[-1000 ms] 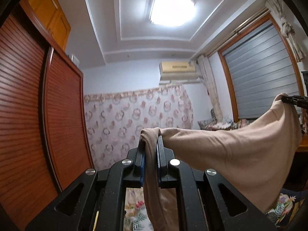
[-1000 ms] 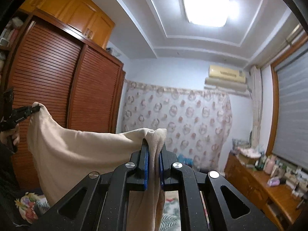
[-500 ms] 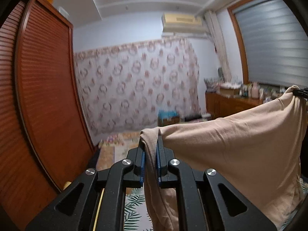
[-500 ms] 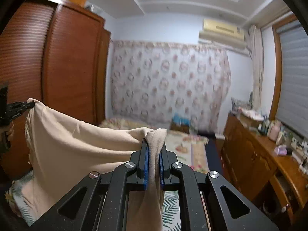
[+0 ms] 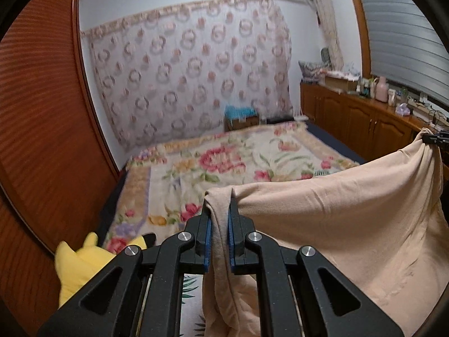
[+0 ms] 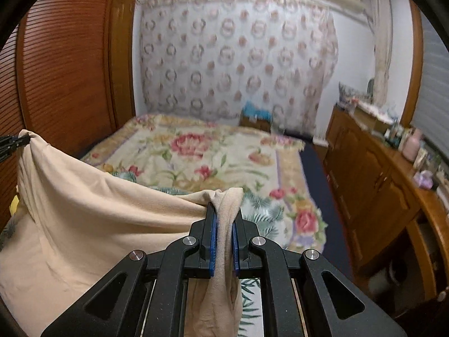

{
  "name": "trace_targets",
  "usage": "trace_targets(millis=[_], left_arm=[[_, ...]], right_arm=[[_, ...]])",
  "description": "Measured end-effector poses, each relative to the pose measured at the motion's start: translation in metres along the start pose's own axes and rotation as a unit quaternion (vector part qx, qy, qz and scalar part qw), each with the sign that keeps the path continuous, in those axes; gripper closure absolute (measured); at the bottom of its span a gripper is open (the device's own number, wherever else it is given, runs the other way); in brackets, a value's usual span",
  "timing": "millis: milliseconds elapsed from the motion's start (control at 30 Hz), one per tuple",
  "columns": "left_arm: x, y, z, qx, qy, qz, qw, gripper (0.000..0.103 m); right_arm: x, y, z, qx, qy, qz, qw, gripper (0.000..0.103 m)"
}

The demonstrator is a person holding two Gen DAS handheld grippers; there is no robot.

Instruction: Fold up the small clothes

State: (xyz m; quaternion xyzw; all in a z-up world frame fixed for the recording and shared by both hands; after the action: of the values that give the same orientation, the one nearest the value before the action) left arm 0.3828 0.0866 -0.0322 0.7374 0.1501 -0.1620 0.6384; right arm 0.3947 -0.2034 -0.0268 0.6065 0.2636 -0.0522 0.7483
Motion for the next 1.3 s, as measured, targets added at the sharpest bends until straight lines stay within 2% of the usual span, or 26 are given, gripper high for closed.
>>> trace_targets(millis=[133, 200, 233, 400, 567, 600, 633, 700, 867, 1067, 1167, 1300], left_arm=[[0.028, -0.027, 0.005, 0.002, -0.002, -0.036, 0.9993, 0.093], [0.039, -0.032, 0.006, 0.001, -0.003, -0.047, 0.9989, 0.093], [0.044, -0.035, 0.007, 0.0, -0.004, -0.052, 0.9986, 0.093], [0.061, -0.039, 0.012, 0.008, -0.006, -0.064, 0.9979, 0.093], [0.07, -0.049, 0.01, 0.0, -0.012, -0.082, 0.9965, 0.079], [0.068, -0.052, 0.01, -0.004, -0.014, -0.084, 0.9963, 0.072], [0.066, -0.055, 0.009, -0.006, -0.017, -0.085, 0.9962, 0.069], [0.058, -0.062, 0.009, -0.013, -0.027, -0.088, 0.9957, 0.062], [0.04, -0.087, 0.01, -0.02, -0.046, -0.109, 0.9928, 0.061], [0.012, -0.115, 0.023, -0.014, -0.07, -0.122, 0.99, 0.061], [0.006, -0.128, 0.03, -0.012, -0.08, -0.132, 0.9879, 0.037], [0.003, -0.137, 0.033, -0.014, -0.075, -0.136, 0.9877, 0.036]], right_arm=[[0.031, 0.023, 0.024, 0.002, 0.006, -0.032, 0.999, 0.094], [0.048, 0.024, 0.028, 0.006, 0.008, -0.047, 0.999, 0.094], [0.04, 0.025, 0.034, 0.008, 0.008, -0.051, 0.999, 0.094], [0.05, 0.02, 0.039, 0.024, 0.01, -0.074, 0.997, 0.094], [0.048, 0.01, 0.036, 0.031, 0.015, -0.079, 0.996, 0.094], [0.046, 0.012, 0.035, 0.03, 0.017, -0.08, 0.996, 0.09], [0.051, 0.006, 0.035, 0.029, 0.016, -0.08, 0.996, 0.083], [0.048, 0.004, 0.035, 0.029, 0.014, -0.08, 0.996, 0.078], [0.037, -0.014, 0.031, 0.032, 0.021, -0.078, 0.996, 0.06], [0.0, -0.036, 0.03, 0.05, 0.027, -0.072, 0.996, 0.057], [-0.012, -0.057, 0.032, 0.068, 0.027, -0.087, 0.994, 0.057], [-0.012, -0.083, 0.036, 0.082, 0.029, -0.123, 0.989, 0.058]])
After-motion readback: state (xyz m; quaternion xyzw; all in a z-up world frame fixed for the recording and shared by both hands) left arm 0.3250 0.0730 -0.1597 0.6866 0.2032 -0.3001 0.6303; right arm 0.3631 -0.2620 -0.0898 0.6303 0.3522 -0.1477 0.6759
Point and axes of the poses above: each gripper's, at about its wrist camera, not at the fingertips, and x roughly the way its jaws point, z to its right, y to its top, the point moved 10 cm from there along x, roughly the way its jaws point, and after that the axes turned 6 degrees about z, right-handed, at the moved point
